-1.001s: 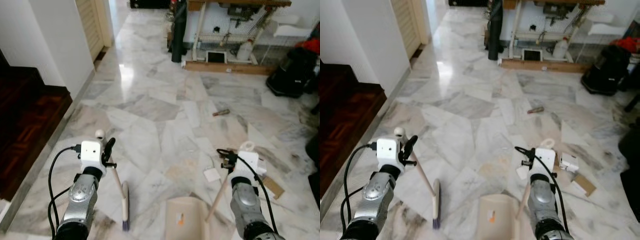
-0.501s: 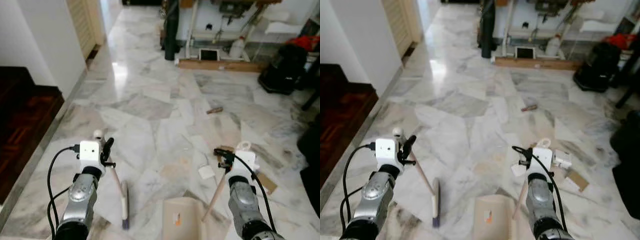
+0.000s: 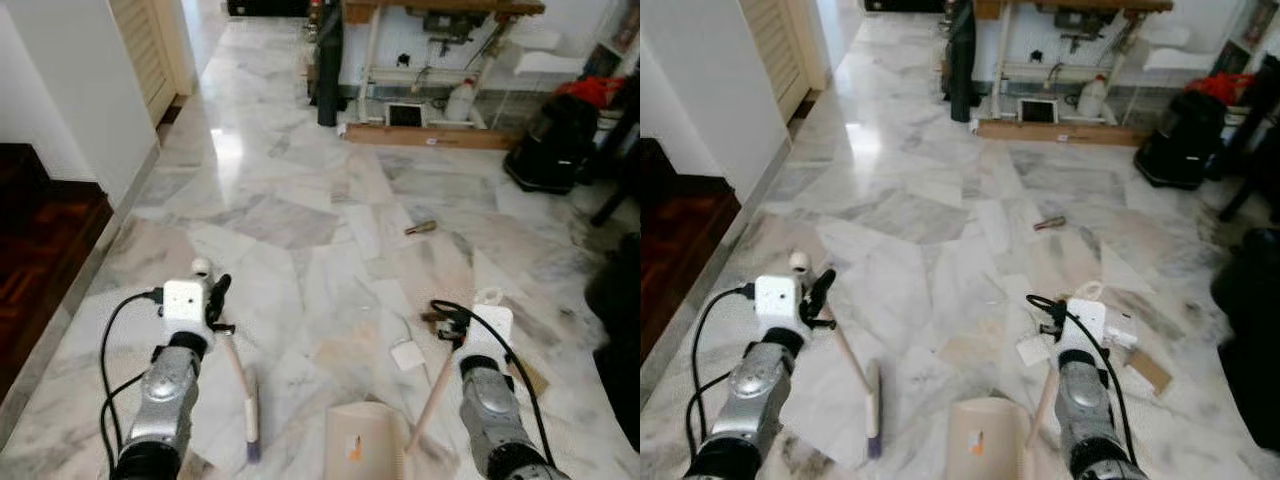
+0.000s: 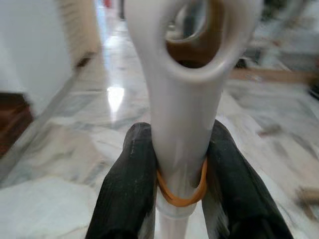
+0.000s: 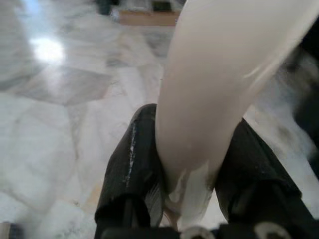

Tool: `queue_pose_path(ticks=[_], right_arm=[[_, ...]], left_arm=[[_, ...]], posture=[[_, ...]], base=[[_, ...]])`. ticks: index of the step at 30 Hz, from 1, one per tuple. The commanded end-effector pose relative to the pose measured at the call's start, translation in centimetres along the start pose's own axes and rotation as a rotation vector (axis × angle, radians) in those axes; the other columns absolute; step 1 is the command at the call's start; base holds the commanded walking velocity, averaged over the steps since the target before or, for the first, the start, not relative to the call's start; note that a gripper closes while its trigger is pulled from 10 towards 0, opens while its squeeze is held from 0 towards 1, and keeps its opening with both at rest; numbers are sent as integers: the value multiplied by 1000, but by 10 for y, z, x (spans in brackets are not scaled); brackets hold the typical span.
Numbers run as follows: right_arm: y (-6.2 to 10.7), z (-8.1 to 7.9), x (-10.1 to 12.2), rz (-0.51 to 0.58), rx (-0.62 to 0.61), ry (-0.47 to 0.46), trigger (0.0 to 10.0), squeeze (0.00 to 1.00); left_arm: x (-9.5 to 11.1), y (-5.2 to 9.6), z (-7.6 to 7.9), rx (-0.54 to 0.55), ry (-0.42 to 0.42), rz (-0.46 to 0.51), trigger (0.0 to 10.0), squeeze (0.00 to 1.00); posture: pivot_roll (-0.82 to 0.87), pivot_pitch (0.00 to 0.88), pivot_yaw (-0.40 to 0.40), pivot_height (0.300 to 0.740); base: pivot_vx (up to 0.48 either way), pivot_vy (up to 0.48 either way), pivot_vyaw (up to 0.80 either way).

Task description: Sweep floor

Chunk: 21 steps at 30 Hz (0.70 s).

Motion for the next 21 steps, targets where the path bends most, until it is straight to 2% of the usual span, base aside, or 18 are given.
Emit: queue_pose_path(ticks=[1, 3, 16, 21], right_arm=[[-2, -10, 8, 32, 28, -8, 10000, 0], [-2, -10, 8, 32, 30, -6, 10000, 0], [-1, -12, 7, 26, 40, -4, 10000, 0], [-1, -14, 8, 27, 42, -5, 10000, 0]], left_arm=[[8, -1, -6, 12, -26, 29, 10000, 0], [9, -1, -5, 11, -27, 31, 10000, 0], [11, -2, -4, 11, -30, 42, 10000, 0], [12, -3, -4, 16, -25, 48, 10000, 0]], posture=[[97, 42, -29, 740], [98, 42, -29, 740], [102, 34, -31, 740], [102, 35, -30, 740]], base=[[450, 0, 0], [420, 0, 0], [389, -274, 0], [200, -189, 0]])
Point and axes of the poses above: a point about 5 cm out from each wrist's last joint towards the gripper, its own y axis pointing back from the gripper into the wrist, its own x axis along the axis of the wrist's last joint, z = x × y, the point moved 1 cm from there along -y, pointing out of the wrist towards the gripper, and after that the axes turned 10 degrees about y, right-handed, at the moved point
